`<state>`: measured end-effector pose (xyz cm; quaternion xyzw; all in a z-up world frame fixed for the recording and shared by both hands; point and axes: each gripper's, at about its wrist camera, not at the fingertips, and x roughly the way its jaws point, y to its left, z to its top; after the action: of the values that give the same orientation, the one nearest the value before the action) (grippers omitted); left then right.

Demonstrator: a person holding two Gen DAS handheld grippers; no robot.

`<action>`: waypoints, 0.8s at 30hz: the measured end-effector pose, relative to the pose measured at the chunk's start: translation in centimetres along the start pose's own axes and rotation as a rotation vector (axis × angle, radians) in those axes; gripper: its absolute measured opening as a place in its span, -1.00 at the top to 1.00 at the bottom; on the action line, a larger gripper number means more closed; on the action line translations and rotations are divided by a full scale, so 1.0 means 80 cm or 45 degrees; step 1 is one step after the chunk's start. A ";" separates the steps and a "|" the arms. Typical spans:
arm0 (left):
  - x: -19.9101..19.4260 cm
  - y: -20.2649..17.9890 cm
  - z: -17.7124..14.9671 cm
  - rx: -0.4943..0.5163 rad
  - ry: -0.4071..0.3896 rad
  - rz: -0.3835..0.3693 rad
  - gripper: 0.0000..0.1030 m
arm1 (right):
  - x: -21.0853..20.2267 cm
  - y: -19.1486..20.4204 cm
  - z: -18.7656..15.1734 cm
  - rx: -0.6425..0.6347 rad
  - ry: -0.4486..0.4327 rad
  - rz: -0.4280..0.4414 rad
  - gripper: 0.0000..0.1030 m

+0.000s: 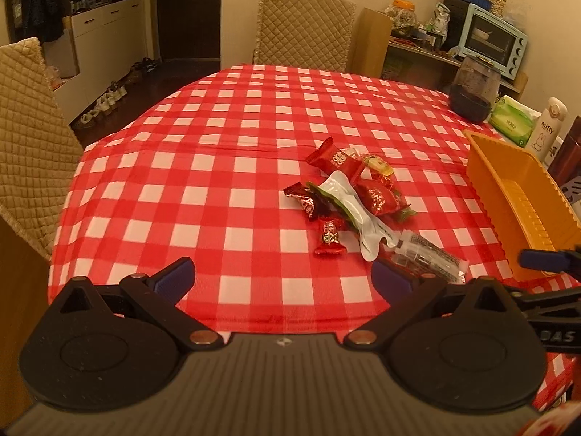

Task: Organize snacks
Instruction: 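Grasp the clear packet of dark sticks with the right gripper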

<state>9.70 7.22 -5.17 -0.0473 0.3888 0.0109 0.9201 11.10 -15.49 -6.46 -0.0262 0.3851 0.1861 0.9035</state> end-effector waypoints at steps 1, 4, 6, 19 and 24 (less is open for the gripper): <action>0.006 -0.001 0.001 0.008 0.009 -0.005 -0.99 | 0.010 -0.001 0.002 -0.024 0.006 0.003 -0.73; 0.022 -0.002 0.004 0.023 0.048 -0.017 -0.99 | 0.039 -0.002 0.008 -0.107 0.023 0.015 -0.67; 0.031 -0.001 0.004 0.023 0.073 -0.018 -0.99 | 0.057 -0.002 0.009 -0.153 0.048 0.030 -0.57; 0.068 -0.007 0.004 0.065 0.103 -0.075 -0.80 | 0.100 -0.012 0.011 -0.214 0.111 0.049 0.18; 0.082 -0.016 0.009 0.094 0.082 -0.099 -0.64 | 0.085 -0.018 0.004 -0.131 0.144 -0.039 0.20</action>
<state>14.88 5.93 -9.25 -0.0287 0.4160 -0.0408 0.9080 16.12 -14.62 -11.17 -0.0890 0.4248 0.1899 0.8806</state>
